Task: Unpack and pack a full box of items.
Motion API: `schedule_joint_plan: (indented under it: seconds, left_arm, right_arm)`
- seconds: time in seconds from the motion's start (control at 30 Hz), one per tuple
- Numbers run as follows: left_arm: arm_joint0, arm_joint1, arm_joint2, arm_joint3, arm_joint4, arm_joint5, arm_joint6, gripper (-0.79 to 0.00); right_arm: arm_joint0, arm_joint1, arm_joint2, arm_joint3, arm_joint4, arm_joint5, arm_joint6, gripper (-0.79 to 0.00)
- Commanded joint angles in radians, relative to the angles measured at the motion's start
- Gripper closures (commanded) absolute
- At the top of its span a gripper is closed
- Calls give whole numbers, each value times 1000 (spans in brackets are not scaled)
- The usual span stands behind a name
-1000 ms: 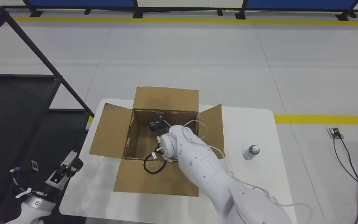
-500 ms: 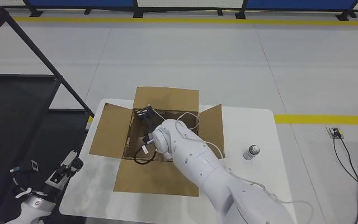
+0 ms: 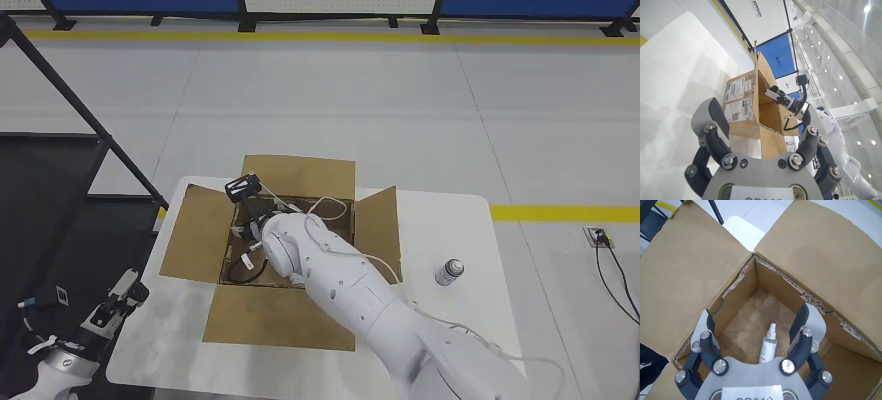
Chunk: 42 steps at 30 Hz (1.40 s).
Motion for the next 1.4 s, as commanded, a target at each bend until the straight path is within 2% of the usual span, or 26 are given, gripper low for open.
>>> schedule_joint_plan:
  seconds: [0.0,0.17,0.27,0.33,0.47,0.6,0.7,0.83,0.9,0.97,1.07,1.17,1.3,1.37]
  left_arm:
    - [0,0,0,0,0,0,0,-785]
    - [0,0,0,0,0,0,0,-785]
    - [0,0,0,0,0,0,0,-785]
    - [10,-1,9,-13,9,3,13,-785]
    - [35,-4,22,-34,39,2,52,-785]
    - [51,-8,41,-55,54,5,85,-785]
    - [58,-10,57,-69,68,12,105,-785]
    - [61,-11,72,-87,88,13,121,-785]
    - [61,-11,78,-93,95,14,128,-785]
    - [60,-11,82,-98,101,14,132,-785]
    - [58,-11,84,-101,108,13,140,-785]
    - [53,-11,79,-99,107,15,151,-785]
    - [42,-10,65,-84,93,26,166,-785]
    - [35,-10,61,-76,87,32,170,-785]
  right_arm:
    - [0,0,0,0,0,0,0,-785]
    - [0,0,0,0,0,0,0,-785]
    - [-20,8,19,0,20,-71,-39,-785]
    - [-30,22,43,-10,25,-133,-115,-785]
    - [-69,71,79,-85,-24,-222,-231,-785]
    - [-163,150,138,-291,-134,-195,-314,-785]
    - [-319,244,239,-593,-272,-129,-306,-785]
    - [-669,375,463,-1176,-529,-87,-109,-785]
    - [-834,415,568,-1405,-619,-111,-21,-785]
    - [-954,438,643,-1548,-672,-130,15,-785]
    - [-1094,456,739,-1686,-721,-110,6,-785]
    - [-1214,467,838,-1764,-746,-45,-13,-785]
    - [-1317,473,976,-1768,-731,70,2,-785]
    - [-1338,475,1032,-1741,-694,85,25,-785]
